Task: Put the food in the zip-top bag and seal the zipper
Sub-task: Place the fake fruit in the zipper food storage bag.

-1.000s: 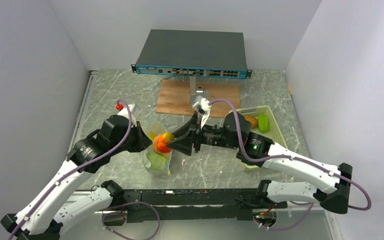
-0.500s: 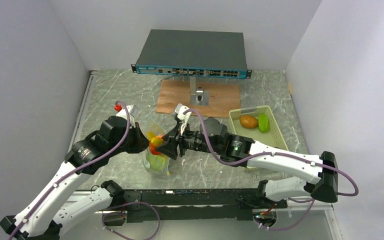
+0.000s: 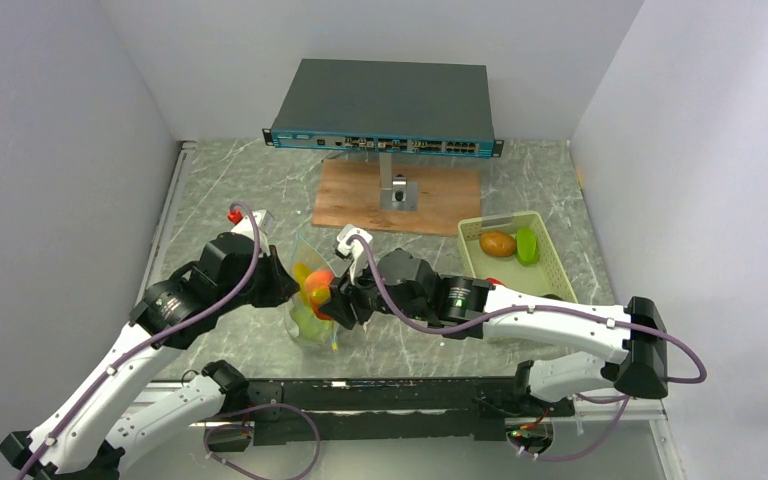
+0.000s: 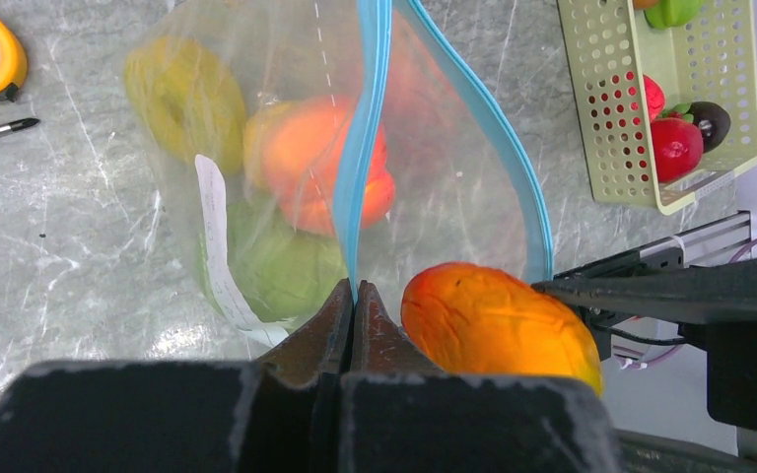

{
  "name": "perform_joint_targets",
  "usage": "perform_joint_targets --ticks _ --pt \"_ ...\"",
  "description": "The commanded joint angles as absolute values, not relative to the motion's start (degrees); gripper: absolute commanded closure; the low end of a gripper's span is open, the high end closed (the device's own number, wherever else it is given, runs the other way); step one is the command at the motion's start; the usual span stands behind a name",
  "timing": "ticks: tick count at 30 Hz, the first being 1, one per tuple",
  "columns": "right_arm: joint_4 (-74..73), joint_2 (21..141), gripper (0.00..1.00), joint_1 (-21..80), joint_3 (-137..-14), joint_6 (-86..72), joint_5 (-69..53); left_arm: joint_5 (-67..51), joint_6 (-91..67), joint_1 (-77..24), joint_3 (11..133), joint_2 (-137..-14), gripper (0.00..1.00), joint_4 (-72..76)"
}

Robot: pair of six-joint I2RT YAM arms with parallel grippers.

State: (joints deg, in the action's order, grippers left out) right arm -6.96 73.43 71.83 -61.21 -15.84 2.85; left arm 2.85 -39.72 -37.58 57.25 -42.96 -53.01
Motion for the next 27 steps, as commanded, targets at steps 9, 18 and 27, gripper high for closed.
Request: perform_joint_targets --ticks 9,18,27 --pt "-10.47 74.64 0.37 72.06 -65.05 -16.16 8.0 3.68 -39.95 -37.75 59.58 -42.08 1.0 -52.29" --pt "-13.47 73.26 0.24 72.07 -67.02 -15.3 11.1 3.31 -40.81 -37.76 58.24 -40.85 1.0 -51.04" --pt "-14.29 68.25 0.23 72.02 -68.03 -14.12 18.22 3.36 -39.95 -37.74 60.4 -41.7 1.0 -52.64"
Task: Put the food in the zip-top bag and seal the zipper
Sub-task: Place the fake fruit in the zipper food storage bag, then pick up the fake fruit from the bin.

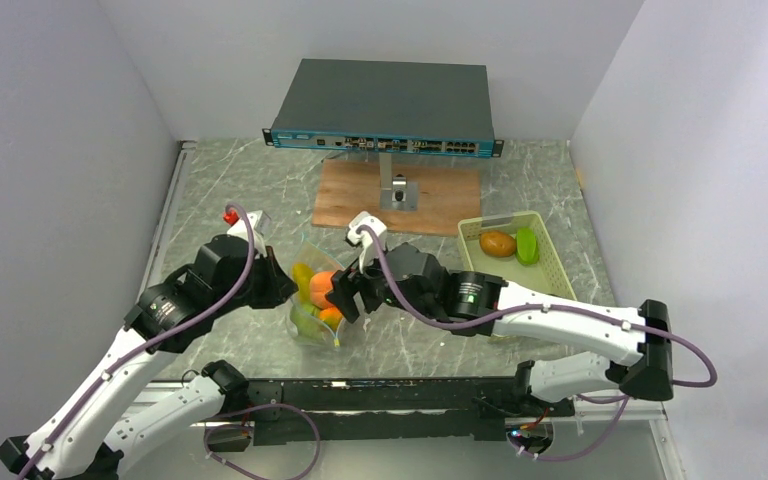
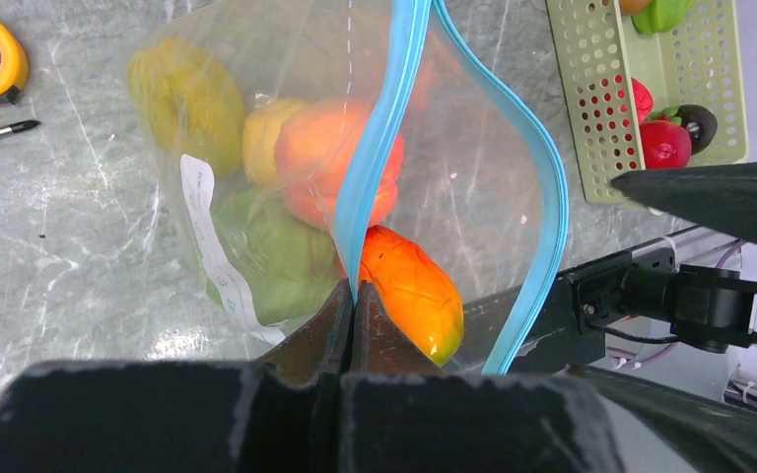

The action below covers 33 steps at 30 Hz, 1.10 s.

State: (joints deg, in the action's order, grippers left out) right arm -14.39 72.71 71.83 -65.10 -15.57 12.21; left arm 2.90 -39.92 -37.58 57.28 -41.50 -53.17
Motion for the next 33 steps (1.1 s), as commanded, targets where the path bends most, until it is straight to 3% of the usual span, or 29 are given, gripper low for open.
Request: perform_joint_targets --ticks 1,8,20,26,33 --pt "-14.54 67.52 0.22 72.0 -67.91 -14.07 20.22 3.3 -39.92 -37.73 60.46 -41.75 1.0 -52.58" --pt "-20.83 63.1 0.12 66.31 -65.51 -17.52 35.97 2.81 -40.14 -37.75 59.4 -41.87 1.0 -51.57" --pt "-28.59 51.97 0.01 30.58 -46.95 -40.87 21.62 2.66 -39.68 -37.77 59.02 -42.48 1.0 -50.96" --pt "-27.4 52.41 0.03 14.56 -38.87 -47.33 12.46 2.07 -39.92 -37.72 58.46 -42.7 1.0 -50.47" --pt "-27.61 56.21 0.1 7.39 -34.46 -52.75 9.24 2.61 -40.03 -37.77 58.39 -42.03 1.0 -51.09"
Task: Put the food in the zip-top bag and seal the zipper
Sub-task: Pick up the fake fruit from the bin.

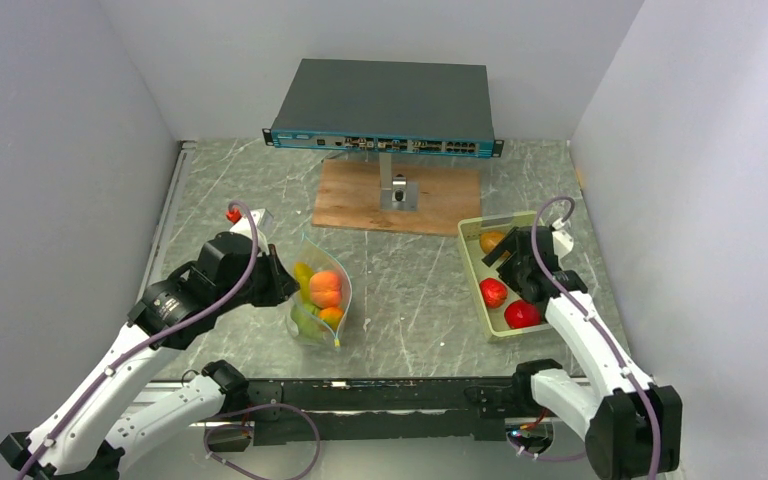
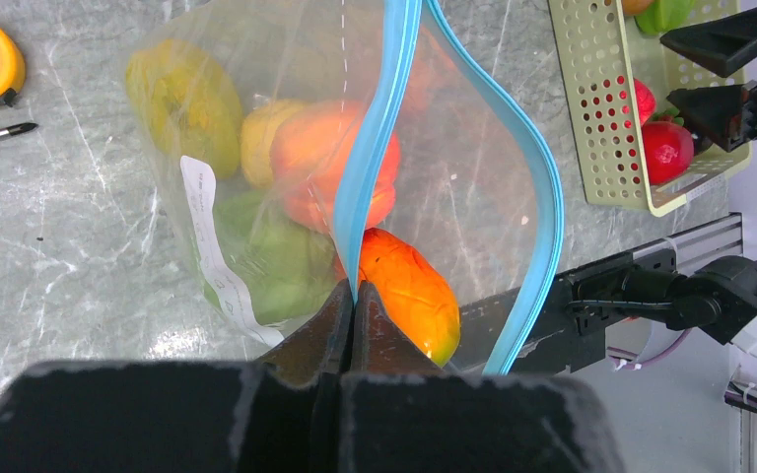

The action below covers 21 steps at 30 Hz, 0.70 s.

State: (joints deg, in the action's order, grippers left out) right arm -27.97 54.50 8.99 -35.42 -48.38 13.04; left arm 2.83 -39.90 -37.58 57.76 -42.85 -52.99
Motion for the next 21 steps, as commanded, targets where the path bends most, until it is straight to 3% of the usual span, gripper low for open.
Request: perform_joint_targets --ticks 1,15,21 --pt "-27.43 56.82 0.1 7.22 -34.1 -53.02 8.97 2.5 -40.06 -37.72 58.29 -41.99 1.0 -51.07" --pt "-23.87 61.97 0.15 6.37 -29.91 -55.5 5.39 2.46 -40.47 -37.72 57.66 -41.65 1.0 -50.84" --pt "-23.09 62.19 0.25 6.42 -29.67 -55.59 3.35 2.03 -41.09 -37.72 56.59 -41.19 1.0 -49.9"
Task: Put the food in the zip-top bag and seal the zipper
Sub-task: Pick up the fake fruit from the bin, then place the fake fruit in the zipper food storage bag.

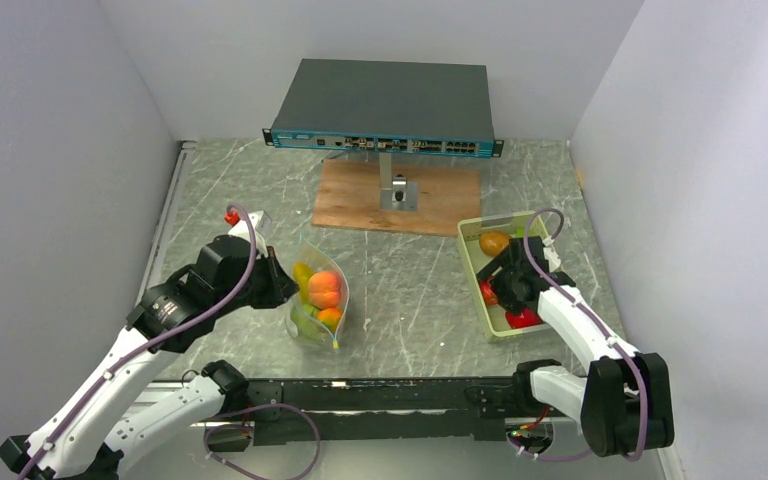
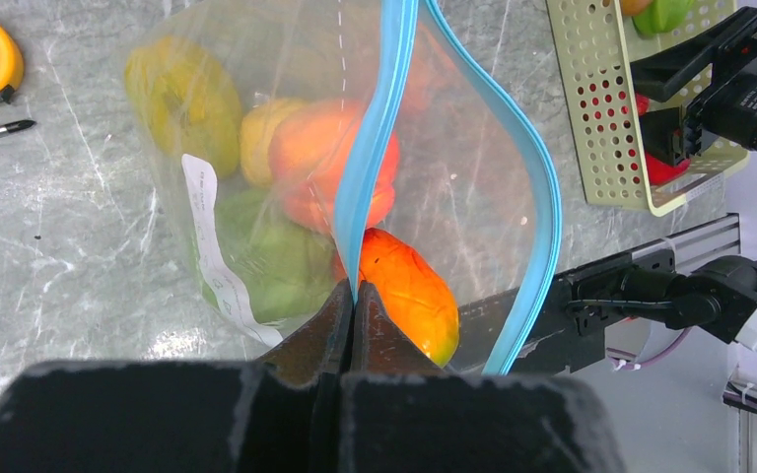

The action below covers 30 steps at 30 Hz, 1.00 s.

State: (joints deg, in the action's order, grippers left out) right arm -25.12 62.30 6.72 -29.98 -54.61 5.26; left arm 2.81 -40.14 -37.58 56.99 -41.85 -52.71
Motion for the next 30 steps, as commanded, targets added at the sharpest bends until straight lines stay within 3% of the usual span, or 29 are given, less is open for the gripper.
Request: perform_joint_targets --ticks 1,9,20,26,30 --pt "-23.04 61.9 0.26 6.42 -29.67 -55.7 3.1 1.95 -41.01 -37.74 56.74 -41.34 1.0 -50.06" --pt "-20.08 59.22 0.66 6.37 -30.82 -52.39 -0.66 1.96 -40.3 -37.79 57.26 -41.55 1.0 -50.54" --pt "-22.37 53.78 0.98 6.5 -39.27 -46.71 3.87 2.25 -40.49 -37.78 57.44 -40.56 1.0 -50.48" --pt "-19.38 51.97 1.0 7.37 -41.42 -46.65 -5.5 2.64 -39.65 -37.77 58.53 -41.13 1.0 -50.48" --pt "-15.02 54.07 1.0 21.58 -46.45 -40.53 -3.32 2.1 -39.64 -37.73 57.94 -42.02 1.0 -49.7"
